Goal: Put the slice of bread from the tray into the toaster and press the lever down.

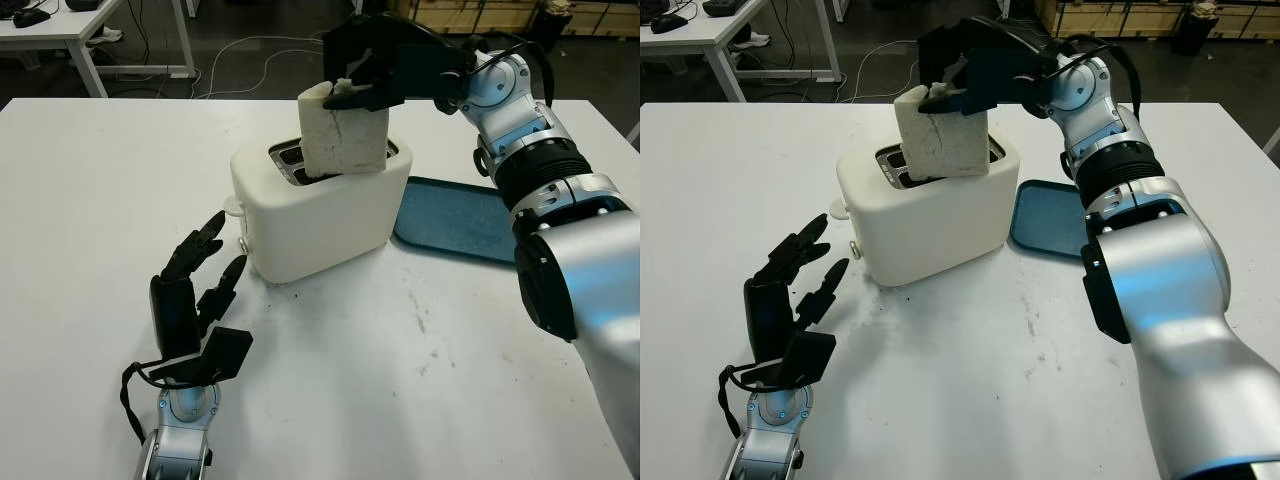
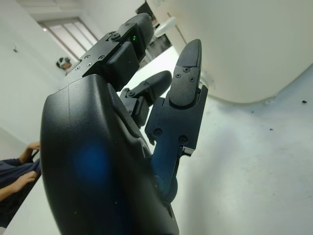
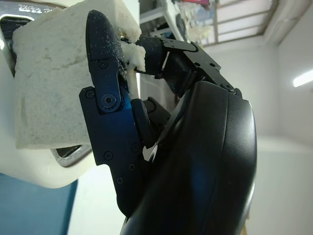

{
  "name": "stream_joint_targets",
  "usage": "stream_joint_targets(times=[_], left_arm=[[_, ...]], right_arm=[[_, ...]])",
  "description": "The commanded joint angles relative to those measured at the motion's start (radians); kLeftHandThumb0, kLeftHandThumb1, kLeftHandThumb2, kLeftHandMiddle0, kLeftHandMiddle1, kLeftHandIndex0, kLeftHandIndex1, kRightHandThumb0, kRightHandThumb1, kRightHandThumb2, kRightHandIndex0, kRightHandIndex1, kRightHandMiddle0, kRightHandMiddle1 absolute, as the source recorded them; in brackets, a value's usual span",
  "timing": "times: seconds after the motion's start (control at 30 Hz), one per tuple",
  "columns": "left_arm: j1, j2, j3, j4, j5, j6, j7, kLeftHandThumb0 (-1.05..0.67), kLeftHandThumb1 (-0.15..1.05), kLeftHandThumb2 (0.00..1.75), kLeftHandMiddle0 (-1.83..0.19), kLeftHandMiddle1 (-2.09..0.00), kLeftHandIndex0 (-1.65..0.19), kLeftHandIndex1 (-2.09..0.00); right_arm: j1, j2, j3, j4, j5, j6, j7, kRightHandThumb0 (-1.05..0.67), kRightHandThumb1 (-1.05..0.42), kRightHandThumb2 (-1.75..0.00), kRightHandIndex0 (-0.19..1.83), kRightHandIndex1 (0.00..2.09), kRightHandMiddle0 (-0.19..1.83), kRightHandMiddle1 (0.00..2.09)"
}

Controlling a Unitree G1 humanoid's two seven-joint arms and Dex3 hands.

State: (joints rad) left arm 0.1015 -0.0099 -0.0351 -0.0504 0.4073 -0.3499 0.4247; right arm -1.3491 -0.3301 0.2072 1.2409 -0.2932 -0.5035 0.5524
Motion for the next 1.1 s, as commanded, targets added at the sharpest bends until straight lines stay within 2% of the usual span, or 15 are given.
stream_joint_targets(times=[0.0,0.27,0.57,0.83,1.0,1.07], left_arm=[[0.003,-0.005,-0.008,-0.003,0.003,0.004,-0.003,-0.23,0.92,0.18,-0.47,-0.83,-0.72,0.00],[0.002,-0.005,-0.008,0.001,0.017,0.000,0.005,-0.23,0.92,0.18,-0.48,-0.83,-0.72,0.00],[0.002,-0.007,-0.009,0.006,0.020,-0.007,0.005,-0.22,0.92,0.19,-0.48,-0.83,-0.72,0.00],[0.004,-0.017,-0.013,0.004,0.019,0.001,0.005,-0.22,0.92,0.19,-0.49,-0.82,-0.71,0.00],[0.006,-0.020,-0.016,0.003,0.017,0.000,0.002,-0.23,0.92,0.20,-0.49,-0.82,-0.71,0.00],[0.007,-0.022,-0.017,0.001,0.019,0.002,0.004,-0.24,0.92,0.20,-0.48,-0.83,-0.71,0.00]], right_arm=[[0.008,-0.013,0.022,0.000,-0.031,-0.023,-0.001,-0.71,-0.92,-0.22,1.03,1.75,0.86,1.75],[0.012,-0.010,0.076,-0.006,-0.087,-0.087,-0.082,-0.74,-0.92,-0.20,1.11,1.75,0.90,1.75],[0.010,-0.006,0.152,-0.023,-0.175,-0.206,-0.203,-0.72,-0.92,-0.27,1.10,1.75,0.82,1.74],[-0.022,0.004,0.272,-0.034,-0.335,-0.300,-0.425,-0.72,-0.92,-0.24,1.15,1.75,0.89,1.63],[-0.044,0.021,0.298,-0.034,-0.365,-0.317,-0.471,-0.72,-0.92,-0.23,1.15,1.75,0.92,1.50],[-0.048,0.024,0.303,-0.033,-0.373,-0.325,-0.483,-0.73,-0.92,-0.23,1.15,1.75,0.94,1.37]])
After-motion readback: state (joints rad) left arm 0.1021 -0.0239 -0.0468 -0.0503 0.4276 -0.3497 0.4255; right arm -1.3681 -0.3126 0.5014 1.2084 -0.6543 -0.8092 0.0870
